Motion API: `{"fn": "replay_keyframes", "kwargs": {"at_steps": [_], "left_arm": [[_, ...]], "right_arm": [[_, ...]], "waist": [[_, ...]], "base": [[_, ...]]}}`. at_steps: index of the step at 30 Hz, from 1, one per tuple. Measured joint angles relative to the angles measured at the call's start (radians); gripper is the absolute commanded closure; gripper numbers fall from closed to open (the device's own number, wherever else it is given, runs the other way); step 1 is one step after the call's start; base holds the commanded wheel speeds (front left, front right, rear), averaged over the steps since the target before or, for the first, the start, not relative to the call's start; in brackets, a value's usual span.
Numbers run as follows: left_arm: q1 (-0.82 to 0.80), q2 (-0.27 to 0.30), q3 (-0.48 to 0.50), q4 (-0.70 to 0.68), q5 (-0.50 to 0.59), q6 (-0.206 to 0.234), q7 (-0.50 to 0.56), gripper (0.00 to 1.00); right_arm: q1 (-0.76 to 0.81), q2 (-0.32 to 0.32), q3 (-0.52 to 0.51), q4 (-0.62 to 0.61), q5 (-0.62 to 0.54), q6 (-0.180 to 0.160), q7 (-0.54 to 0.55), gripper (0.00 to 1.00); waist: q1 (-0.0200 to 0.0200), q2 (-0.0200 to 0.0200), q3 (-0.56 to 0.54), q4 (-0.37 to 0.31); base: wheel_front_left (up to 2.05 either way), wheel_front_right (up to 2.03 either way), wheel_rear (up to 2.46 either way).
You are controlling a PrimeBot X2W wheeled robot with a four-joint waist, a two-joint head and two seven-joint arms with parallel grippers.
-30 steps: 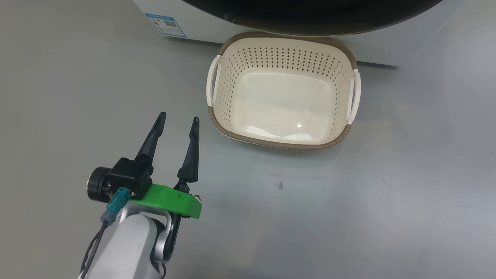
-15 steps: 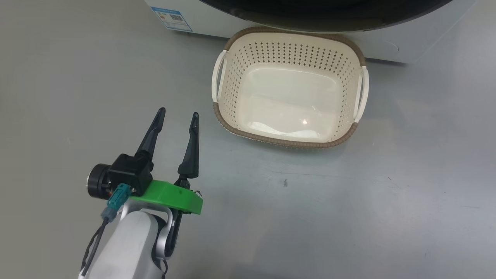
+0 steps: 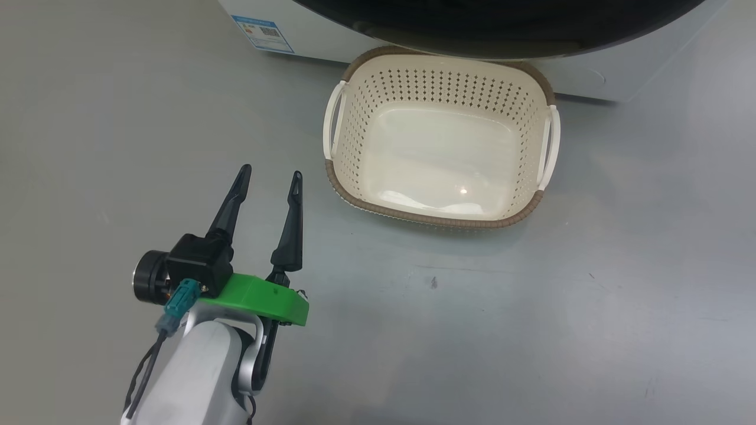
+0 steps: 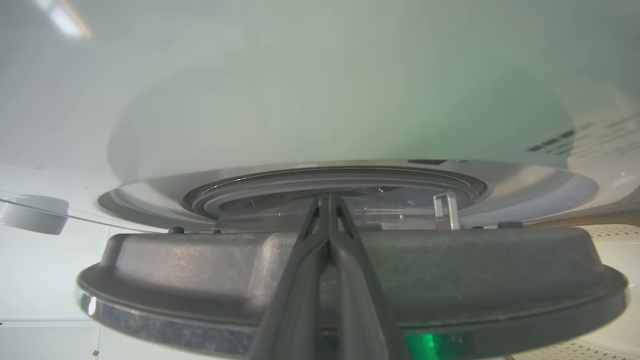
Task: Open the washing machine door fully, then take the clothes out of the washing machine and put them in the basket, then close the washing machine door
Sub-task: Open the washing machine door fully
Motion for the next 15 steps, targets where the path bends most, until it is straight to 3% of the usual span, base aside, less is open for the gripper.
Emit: {"fn": "replay_keyframes", "kwargs": {"at_steps": [12, 15], "left_arm": [[0.0, 0.0, -0.008, 0.011, 0.0, 0.0, 0.0, 0.0], [0.0, 0.0, -0.008, 0.012, 0.0, 0.0, 0.0, 0.0]], "right_arm": [[0.054, -0.002, 0.013, 0.014, 0.022, 0.039, 0.064, 1.0], [0.077, 0.004, 0.012, 0.014, 0.038, 0.065, 0.074, 1.0]], "waist": [[0.0, 0.0, -0.041, -0.012], [0.0, 0.0, -0.05, -0.015]], "base": [[0.0, 0.0, 0.0], [0.0, 0.0, 0.0]]}}
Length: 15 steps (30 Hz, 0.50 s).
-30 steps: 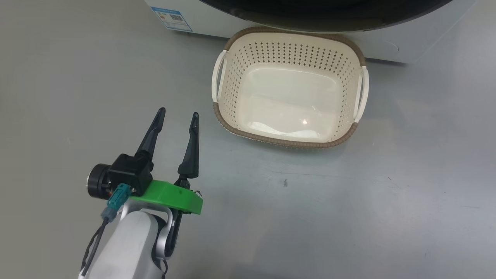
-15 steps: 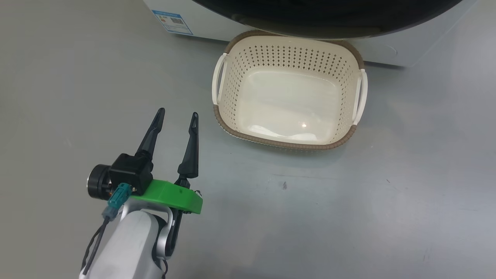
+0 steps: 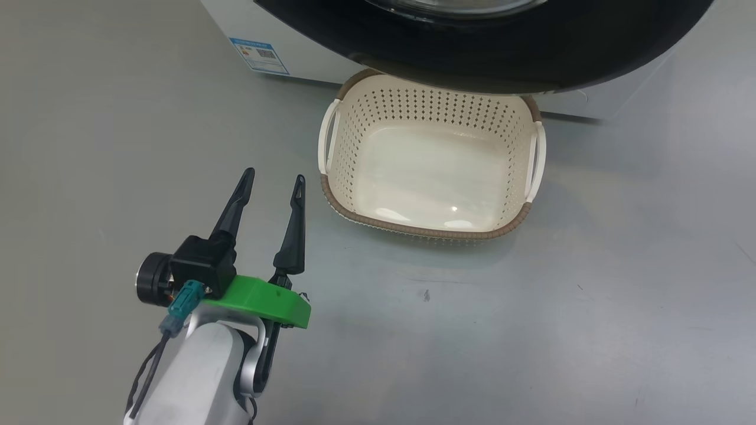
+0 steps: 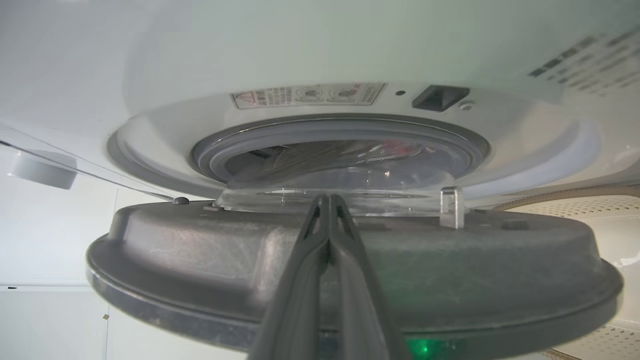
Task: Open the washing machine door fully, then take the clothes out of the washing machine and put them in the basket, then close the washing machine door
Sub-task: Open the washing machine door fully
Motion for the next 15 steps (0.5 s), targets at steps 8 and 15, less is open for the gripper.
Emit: {"fn": "replay_keyframes", "kwargs": {"at_steps": [8, 15], "left_arm": [[0.006, 0.0, -0.002, 0.014, 0.0, 0.0, 0.0, 0.0], [0.033, 0.0, -0.003, 0.028, -0.004, 0.0, 0.0, 0.0]], "right_arm": [[0.08, 0.027, 0.006, 0.001, 0.017, 0.046, 0.029, 1.0], [0.137, 0.039, 0.031, 0.0, 0.013, 0.072, 0.043, 1.0]], "waist": [[0.0, 0.0, -0.045, -0.008], [0.0, 0.0, -0.085, -0.013]], "base": [[0.0, 0.0, 0.0], [0.0, 0.0, 0.0]]}}
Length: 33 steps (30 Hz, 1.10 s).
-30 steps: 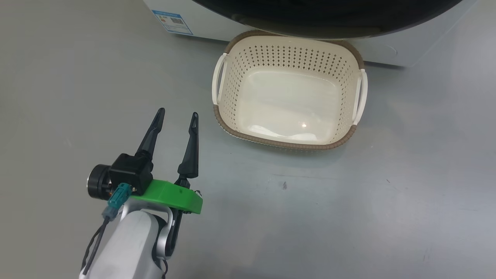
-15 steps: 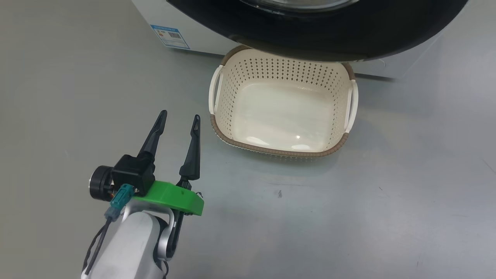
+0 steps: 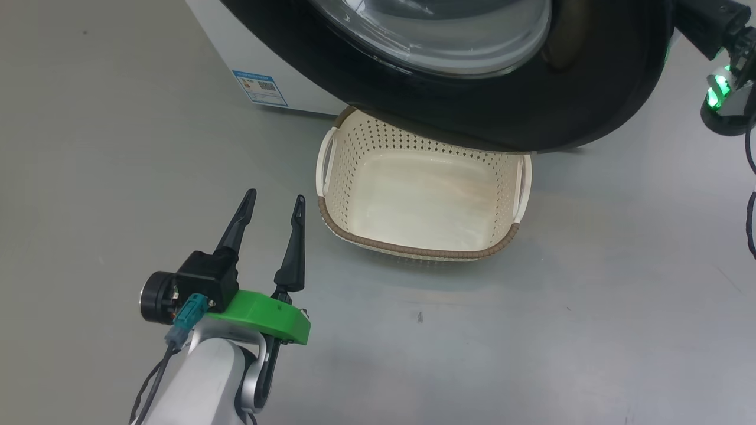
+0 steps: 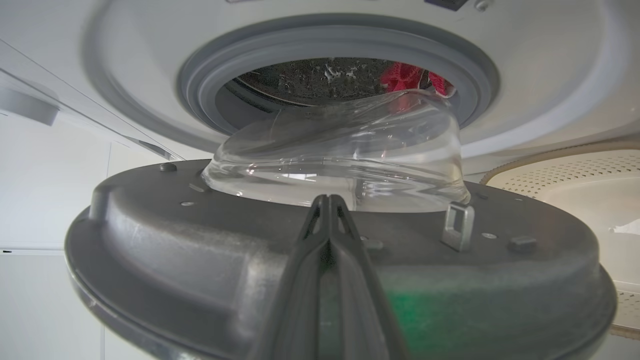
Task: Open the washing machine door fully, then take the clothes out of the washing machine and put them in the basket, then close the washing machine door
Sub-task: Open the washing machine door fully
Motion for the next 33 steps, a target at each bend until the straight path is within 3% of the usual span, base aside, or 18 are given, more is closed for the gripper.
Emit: {"fn": "replay_keyframes", "kwargs": {"at_steps": [17, 33], "left_arm": [[0.069, 0.0, 0.007, 0.041, 0.027, 0.0, 0.0, 0.0], [0.144, 0.002, 0.018, 0.056, 0.035, -0.006, 0.0, 0.0]], "right_arm": [[0.163, 0.078, 0.044, -0.016, 0.001, 0.04, 0.013, 1.0], [0.318, 0.217, 0.084, -0.041, 0.038, 0.049, 0.013, 1.0]], "waist": [[0.0, 0.0, -0.124, -0.012], [0.0, 0.0, -0.241, -0.031]], "base": [[0.0, 0.0, 0.0], [0.0, 0.0, 0.0]]}}
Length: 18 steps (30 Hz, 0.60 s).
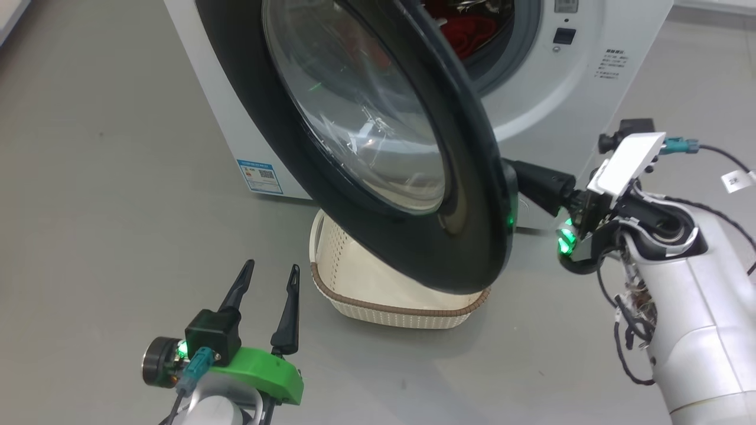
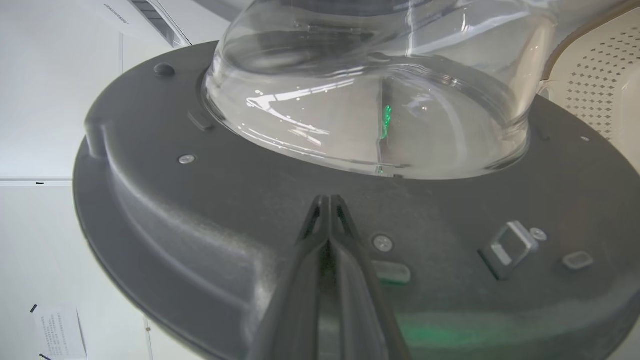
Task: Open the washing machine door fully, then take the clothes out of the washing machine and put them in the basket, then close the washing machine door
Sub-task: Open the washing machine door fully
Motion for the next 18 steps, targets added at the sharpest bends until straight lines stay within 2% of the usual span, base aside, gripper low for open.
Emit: {"fn": "replay_keyframes", "kwargs": {"at_steps": [18], "left_arm": [[0.031, 0.002, -0.007, 0.009, 0.0, -0.018, 0.0, 0.0]], "right_arm": [[0.108, 0.04, 0.074, -0.033, 0.018, 0.008, -0.003, 1.0]], "waist": [[0.0, 0.0, -0.056, 0.013]], "base": [[0.0, 0.0, 0.0]]}}
